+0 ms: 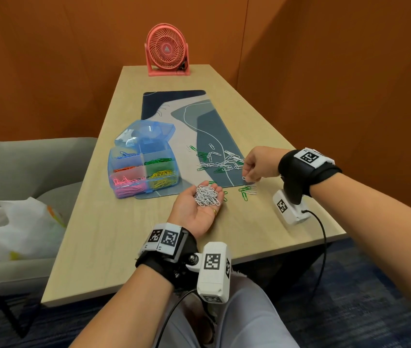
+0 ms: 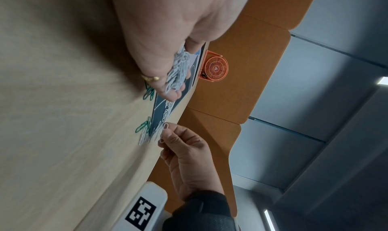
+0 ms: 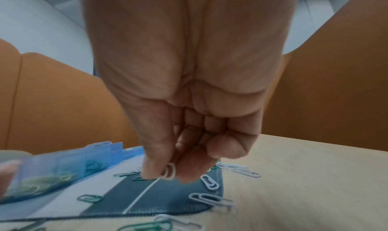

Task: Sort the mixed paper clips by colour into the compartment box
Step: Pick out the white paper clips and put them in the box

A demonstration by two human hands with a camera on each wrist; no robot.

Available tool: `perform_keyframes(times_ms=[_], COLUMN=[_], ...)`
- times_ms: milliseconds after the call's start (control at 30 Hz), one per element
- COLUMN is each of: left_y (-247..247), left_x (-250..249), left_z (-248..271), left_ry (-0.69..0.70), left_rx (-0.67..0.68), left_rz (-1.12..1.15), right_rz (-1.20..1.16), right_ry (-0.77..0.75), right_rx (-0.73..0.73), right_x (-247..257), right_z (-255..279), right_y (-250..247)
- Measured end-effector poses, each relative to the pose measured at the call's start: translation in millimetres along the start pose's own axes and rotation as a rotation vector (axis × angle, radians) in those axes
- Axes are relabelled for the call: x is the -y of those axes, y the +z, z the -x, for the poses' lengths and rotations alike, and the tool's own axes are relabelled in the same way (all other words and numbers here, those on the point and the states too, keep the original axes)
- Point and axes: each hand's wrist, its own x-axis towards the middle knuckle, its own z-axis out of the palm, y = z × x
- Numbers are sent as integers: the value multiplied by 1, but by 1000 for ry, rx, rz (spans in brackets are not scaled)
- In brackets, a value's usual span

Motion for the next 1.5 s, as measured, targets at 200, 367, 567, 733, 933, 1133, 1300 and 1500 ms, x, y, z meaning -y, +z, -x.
perform_keyframes(times_ms=[200, 367, 567, 733, 933, 1133, 1300, 1500], left_y=[-1, -1, -1, 0, 1, 1, 3, 4], left_x=[0, -1, 0, 0, 1, 2, 5, 5], left_z=[0, 0, 0, 1, 3, 7, 8, 10], left_ry=[5, 3, 0, 1, 2, -2, -9, -11], left_rx=[-3, 0, -4, -3, 0, 2, 5, 10], left_rz=[13, 12, 22, 22, 21, 36, 25, 21], right_rz=[109, 108, 188, 239, 242, 159, 167, 196], right_ry=[82, 86, 117, 138, 135, 139, 141, 146], right_rx=[35, 122, 135, 151, 73, 99, 108, 116], right_x=[-4, -3, -2, 1, 1, -1, 0, 2], right_z=[-2, 0, 3, 9, 7, 7, 5, 5], right_y=[8, 12, 13, 14, 17, 12, 14, 17])
